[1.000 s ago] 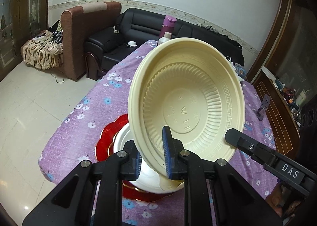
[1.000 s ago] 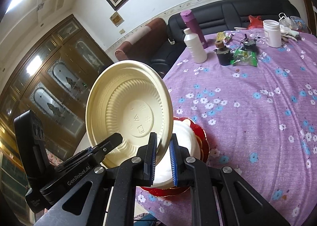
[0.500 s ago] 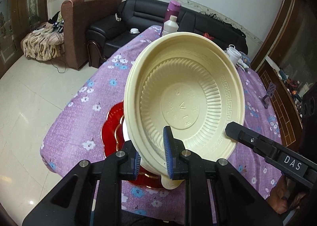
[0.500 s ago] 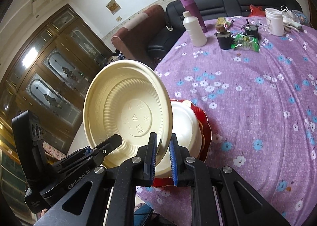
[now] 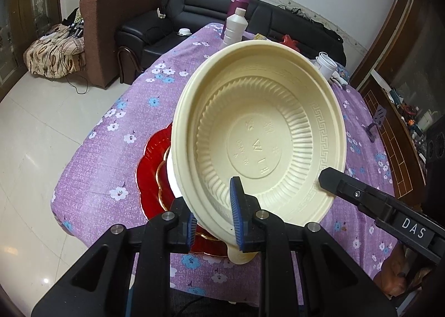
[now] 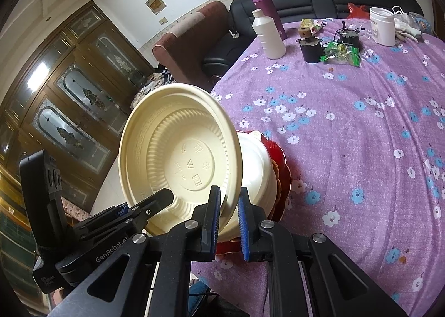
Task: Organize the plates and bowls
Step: 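Hold the beige bowl over the stack and align it with both grippers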
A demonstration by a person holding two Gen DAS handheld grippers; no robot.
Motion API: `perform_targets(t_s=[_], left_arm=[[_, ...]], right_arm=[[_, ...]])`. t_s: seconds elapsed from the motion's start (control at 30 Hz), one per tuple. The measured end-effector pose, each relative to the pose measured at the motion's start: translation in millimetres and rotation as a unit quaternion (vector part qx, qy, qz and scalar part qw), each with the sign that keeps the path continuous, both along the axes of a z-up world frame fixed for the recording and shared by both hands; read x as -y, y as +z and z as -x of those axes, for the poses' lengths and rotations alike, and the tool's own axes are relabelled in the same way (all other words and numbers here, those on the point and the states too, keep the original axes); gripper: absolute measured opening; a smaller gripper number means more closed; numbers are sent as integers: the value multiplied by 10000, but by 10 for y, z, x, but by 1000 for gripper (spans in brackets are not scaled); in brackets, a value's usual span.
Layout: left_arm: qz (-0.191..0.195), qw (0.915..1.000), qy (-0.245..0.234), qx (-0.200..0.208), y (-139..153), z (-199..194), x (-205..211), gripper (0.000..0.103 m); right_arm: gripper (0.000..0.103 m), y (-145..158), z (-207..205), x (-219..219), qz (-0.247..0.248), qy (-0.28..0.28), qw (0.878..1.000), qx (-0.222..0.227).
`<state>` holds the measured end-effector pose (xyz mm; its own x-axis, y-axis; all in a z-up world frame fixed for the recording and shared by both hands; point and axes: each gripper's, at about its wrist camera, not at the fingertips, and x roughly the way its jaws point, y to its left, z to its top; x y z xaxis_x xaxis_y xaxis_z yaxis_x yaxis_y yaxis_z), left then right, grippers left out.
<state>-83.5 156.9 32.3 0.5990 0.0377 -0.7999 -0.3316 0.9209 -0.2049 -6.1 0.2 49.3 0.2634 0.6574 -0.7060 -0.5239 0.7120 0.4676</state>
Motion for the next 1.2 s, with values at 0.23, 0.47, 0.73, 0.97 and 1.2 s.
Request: perform_targets(t_s=[0.23,0.47,0.73,0.97,1.2], left_arm=[[129,9997,-127,-188,-31,-37,-12,21],[305,9989,-173,-304,-61,-56,-50,21],[393,9983,-173,-403,-105,-79,-71,21],[420,9979,-175,-459,-140,-93,-92,21],[512,9971,-176,-541,-183,-128,-133,21]], right_arm=[[12,-1,1,2,78,31,10000,-33],[12,6,3,-9,124,77,9999,-60],[12,-32,-11,-36,168,97,9998,-111],[12,-63,-30,-53,197,112,9996,-162],[12,-98,-59,-75,218,122,9994,-225]])
